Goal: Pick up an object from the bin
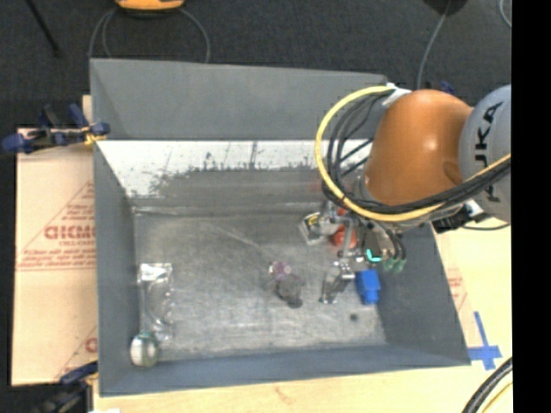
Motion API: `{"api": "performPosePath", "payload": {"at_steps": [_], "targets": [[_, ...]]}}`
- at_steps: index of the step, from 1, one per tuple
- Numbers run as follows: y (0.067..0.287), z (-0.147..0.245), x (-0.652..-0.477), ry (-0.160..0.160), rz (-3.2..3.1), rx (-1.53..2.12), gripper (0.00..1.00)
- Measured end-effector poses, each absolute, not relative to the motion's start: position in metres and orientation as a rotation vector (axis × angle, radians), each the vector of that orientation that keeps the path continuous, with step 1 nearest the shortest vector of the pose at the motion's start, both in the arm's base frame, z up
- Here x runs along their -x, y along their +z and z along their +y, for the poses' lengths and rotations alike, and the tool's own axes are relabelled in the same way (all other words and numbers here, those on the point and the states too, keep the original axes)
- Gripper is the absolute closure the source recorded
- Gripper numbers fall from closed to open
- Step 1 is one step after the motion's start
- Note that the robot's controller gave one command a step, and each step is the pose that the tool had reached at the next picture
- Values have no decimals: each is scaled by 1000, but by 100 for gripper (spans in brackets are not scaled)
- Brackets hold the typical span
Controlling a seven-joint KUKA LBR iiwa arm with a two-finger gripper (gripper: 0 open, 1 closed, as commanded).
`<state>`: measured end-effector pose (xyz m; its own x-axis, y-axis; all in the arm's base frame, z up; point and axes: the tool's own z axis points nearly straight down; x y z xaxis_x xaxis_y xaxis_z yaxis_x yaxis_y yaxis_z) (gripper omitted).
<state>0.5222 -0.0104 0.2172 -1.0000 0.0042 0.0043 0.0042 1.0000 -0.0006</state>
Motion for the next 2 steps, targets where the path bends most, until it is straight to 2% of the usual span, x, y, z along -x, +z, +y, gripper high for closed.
{"api": "performPosePath", "payload": {"at_steps": [1,2], "targets": [[87,52,-520,-3,-3136,-41,0],[75,-8,-555,-1,-3140,-273,0]]}}
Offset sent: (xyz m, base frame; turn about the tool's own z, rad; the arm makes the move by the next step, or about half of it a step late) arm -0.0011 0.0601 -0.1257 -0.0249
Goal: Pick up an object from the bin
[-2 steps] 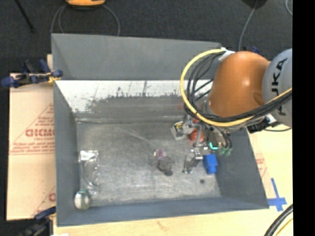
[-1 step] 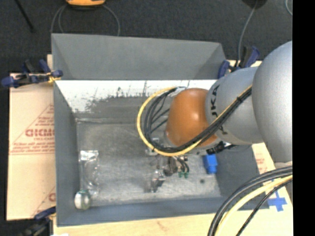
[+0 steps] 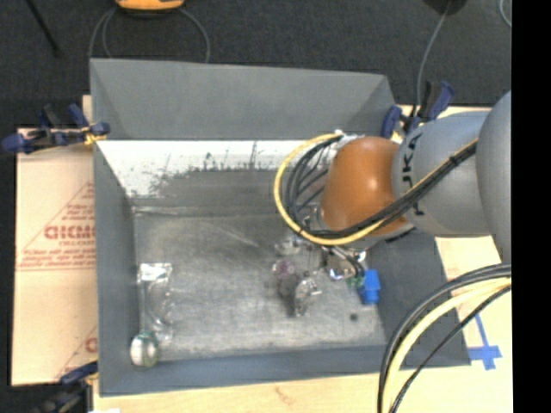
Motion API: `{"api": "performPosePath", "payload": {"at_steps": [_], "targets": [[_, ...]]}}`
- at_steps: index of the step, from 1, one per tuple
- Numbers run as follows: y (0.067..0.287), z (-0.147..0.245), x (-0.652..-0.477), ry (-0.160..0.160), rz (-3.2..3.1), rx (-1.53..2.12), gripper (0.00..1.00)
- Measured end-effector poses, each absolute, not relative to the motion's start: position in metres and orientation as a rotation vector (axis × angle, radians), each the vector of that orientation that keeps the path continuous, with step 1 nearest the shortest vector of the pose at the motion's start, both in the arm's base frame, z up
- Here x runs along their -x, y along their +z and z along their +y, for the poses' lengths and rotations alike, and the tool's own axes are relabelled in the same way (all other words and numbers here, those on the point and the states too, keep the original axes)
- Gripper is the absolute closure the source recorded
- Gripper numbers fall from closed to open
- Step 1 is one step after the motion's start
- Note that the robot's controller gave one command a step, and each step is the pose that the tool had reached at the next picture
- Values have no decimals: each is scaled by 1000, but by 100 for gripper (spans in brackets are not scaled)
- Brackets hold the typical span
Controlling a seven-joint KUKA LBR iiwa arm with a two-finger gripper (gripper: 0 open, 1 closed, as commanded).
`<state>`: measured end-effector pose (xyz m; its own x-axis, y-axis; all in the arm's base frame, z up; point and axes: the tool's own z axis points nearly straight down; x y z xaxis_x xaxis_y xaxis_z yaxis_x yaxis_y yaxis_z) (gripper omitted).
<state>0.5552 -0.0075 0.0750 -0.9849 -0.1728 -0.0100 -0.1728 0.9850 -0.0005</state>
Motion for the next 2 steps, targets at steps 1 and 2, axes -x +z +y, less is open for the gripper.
{"api": "performPosePath", "payload": {"at_steps": [1,2], "targets": [[78,-7,-558,0,3110,268,100],[221,-23,-539,-5,3114,318,100]]}}
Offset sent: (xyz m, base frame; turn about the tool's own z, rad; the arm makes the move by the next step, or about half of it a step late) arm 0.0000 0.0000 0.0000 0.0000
